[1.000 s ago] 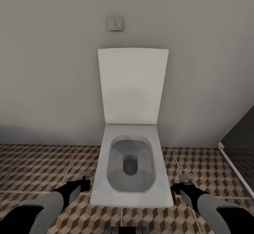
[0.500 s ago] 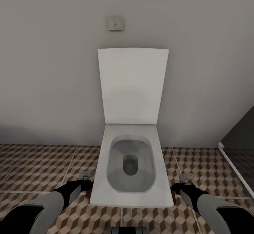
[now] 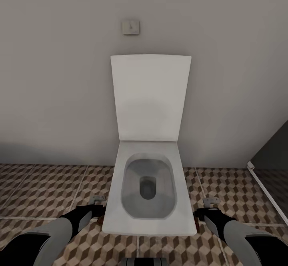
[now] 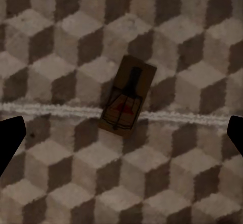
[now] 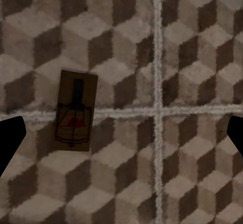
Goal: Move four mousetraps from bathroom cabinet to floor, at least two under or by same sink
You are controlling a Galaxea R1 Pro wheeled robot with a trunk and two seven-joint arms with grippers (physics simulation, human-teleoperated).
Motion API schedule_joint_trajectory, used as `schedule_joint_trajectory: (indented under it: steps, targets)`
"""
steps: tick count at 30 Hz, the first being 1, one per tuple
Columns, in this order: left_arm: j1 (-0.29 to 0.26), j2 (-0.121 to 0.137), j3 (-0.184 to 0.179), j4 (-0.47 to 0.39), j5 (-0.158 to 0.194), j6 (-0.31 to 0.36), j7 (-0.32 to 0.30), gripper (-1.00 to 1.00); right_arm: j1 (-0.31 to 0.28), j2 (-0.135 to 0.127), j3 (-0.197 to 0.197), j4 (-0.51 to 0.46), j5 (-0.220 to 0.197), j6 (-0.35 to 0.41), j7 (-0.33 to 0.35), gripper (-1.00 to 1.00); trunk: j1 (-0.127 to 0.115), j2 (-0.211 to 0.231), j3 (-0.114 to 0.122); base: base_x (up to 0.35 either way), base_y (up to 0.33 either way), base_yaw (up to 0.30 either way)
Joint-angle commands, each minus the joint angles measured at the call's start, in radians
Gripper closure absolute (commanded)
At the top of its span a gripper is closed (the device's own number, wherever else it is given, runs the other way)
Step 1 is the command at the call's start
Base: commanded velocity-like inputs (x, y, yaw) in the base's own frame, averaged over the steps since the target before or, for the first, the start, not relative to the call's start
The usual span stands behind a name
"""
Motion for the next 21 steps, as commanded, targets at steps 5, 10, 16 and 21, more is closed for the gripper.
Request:
schedule_joint_trajectory:
  steps: [5,10,16,21]
  targets:
    - [0.000,0.000,-0.006,-0.002,0.009,0.006,0.002,-1.00,-0.001,0.000,0.005,0.001,0.004,0.004,-0.002,-1.00,0.000,0.000,-0.001,0.000,0.000,0.000]
    - [0.000,0.001,-0.004,-0.002,0.010,0.005,0.002,-1.00,-0.001,0.000,0.005,0.001,0.004,0.004,-0.002,-1.00,0.000,0.000,-0.001,0.000,0.000,0.000]
    - [0.000,0.000,-0.004,-0.002,0.010,0.005,0.003,-1.00,-0.001,0.001,0.006,0.001,0.004,0.004,-0.002,-1.00,0.000,0.000,-0.001,0.000,0.000,0.000]
    - [0.000,0.000,-0.004,-0.002,0.010,0.005,0.004,-1.00,-0.001,0.001,0.006,0.001,0.004,0.003,-0.002,-1.00,0.000,0.000,-0.001,0.000,0.000,0.000]
